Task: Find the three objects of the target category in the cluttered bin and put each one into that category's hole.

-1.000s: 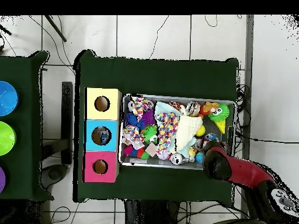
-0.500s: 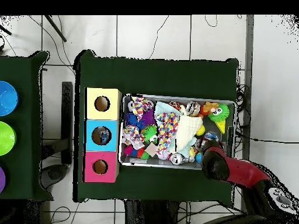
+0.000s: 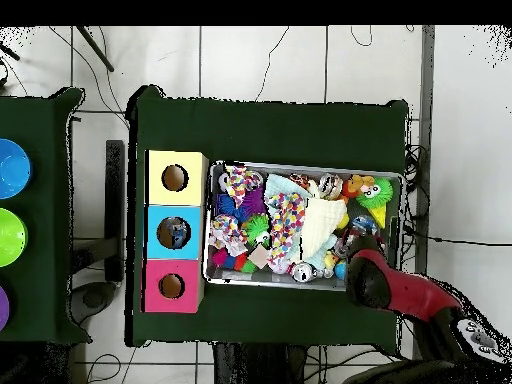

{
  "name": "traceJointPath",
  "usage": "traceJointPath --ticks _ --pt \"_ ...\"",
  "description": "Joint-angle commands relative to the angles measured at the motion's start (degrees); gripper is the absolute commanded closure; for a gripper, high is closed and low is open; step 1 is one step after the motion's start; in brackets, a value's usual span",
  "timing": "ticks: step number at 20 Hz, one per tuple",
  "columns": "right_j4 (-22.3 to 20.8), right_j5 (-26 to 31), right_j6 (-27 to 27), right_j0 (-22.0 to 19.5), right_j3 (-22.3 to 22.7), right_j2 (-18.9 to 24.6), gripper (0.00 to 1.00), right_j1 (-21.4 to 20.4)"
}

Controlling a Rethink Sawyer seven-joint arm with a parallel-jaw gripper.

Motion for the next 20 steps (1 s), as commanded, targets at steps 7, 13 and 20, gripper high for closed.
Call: traceJointPath --ticks 7,13,20 --pt "1.4 6.5 6.3 -0.5 -2.1 3.8 0.00 10.0" --pt "2.4 4.4 7.8 0.8 -2.2 2.3 1.00 9.9" --pt "3.3 7.3 6.4 2.1 -1.1 1.7 1.00 7.2"
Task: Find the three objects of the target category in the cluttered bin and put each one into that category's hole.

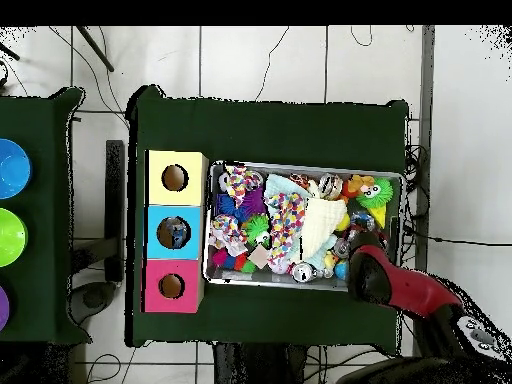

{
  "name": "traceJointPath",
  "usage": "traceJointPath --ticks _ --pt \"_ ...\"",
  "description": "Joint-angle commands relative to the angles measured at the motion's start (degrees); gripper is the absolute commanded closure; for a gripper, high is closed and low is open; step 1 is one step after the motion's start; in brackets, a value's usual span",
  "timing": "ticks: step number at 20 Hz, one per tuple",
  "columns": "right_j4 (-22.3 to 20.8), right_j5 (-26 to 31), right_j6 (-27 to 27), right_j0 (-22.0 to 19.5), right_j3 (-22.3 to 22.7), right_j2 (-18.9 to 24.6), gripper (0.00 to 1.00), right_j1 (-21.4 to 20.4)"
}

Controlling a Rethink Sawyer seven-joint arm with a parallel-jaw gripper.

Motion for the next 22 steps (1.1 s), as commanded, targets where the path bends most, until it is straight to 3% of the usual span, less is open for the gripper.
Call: traceJointPath --ticks 1,8,9,14,20,22 --pt "1.6 7.4 6.5 1.5 0.2 1.9 1.00 6.7" --pt "1.5 6.5 6.7 2.5 1.4 1.3 1.00 4.5" --pt "1.5 6.1 6.9 2.6 1.4 1.2 0.00 4.5" --pt "2.5 6.3 7.6 3.4 1.9 0.3 0.00 4.0" --pt "2.5 2.7 8.8 4.8 3.0 -1.2 0.00 2.8" --pt "1.6 -0.7 9.8 3.8 4.3 -0.1 0.00 1.7"
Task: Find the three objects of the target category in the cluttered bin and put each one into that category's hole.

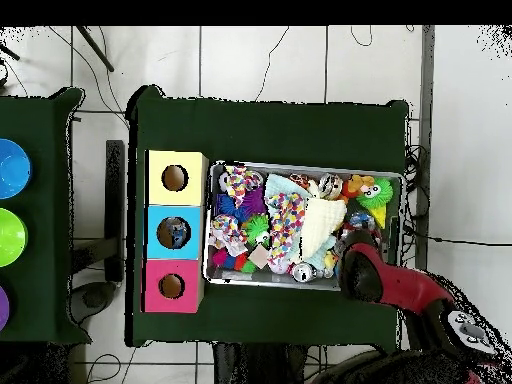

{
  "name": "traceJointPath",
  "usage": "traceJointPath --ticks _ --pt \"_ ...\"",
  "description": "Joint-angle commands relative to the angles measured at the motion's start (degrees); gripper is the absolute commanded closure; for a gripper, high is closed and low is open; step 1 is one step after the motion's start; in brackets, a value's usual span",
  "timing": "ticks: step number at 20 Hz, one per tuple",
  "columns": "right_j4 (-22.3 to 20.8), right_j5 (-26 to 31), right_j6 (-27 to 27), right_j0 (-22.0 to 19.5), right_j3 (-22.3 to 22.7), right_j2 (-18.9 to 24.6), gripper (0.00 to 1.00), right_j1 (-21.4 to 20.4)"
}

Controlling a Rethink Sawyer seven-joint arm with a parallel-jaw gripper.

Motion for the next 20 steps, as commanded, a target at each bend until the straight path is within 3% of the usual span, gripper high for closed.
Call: traceJointPath --ticks 1,5,10,12,14,17,20 --pt "0.6 -1.7 9.8 0.4 4.5 2.0 0.00 1.3" --pt "-0.5 -2.2 9.6 -0.1 6.6 2.3 0.00 -1.5" --pt "-0.8 3.8 7.7 -1.5 9.4 4.2 0.00 -6.0" --pt "0.2 4.6 7.5 -0.8 8.1 3.9 0.00 -3.6" --pt "2.8 3.1 8.2 2.2 3.5 0.7 0.00 2.9" --pt "10.5 1.0 11.0 9.7 -2.7 -7.2 0.00 10.8" --pt "19.1 -1.8 12.5 16.9 -4.4 -14.9 0.00 14.6"
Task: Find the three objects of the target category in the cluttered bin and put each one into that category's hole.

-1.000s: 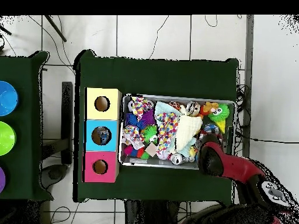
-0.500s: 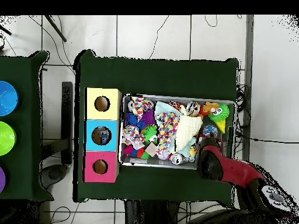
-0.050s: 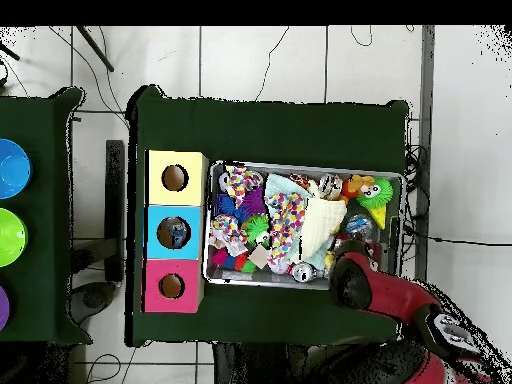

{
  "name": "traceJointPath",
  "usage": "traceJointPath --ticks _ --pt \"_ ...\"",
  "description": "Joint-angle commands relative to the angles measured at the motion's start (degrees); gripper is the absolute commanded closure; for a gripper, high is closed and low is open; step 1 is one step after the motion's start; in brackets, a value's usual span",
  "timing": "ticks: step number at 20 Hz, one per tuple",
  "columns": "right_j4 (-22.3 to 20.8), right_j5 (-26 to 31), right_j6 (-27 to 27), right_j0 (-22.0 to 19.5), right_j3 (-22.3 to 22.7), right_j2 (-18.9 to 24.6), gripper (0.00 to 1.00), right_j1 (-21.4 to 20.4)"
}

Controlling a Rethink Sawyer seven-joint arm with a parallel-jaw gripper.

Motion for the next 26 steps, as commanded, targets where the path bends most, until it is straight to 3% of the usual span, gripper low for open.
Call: traceJointPath --ticks 1,5,14,26 --pt "13.8 -0.2 12.7 11.9 -6.0 -9.2 0.00 13.0" --pt "19.9 -6.9 12.0 16.2 -2.6 -13.2 0.00 13.7" --pt "27.4 -19.3 12.1 19.7 -0.4 -15.6 0.00 18.6" --pt "26.5 -21.3 12.1 17.7 1.5 -13.6 0.00 17.0"
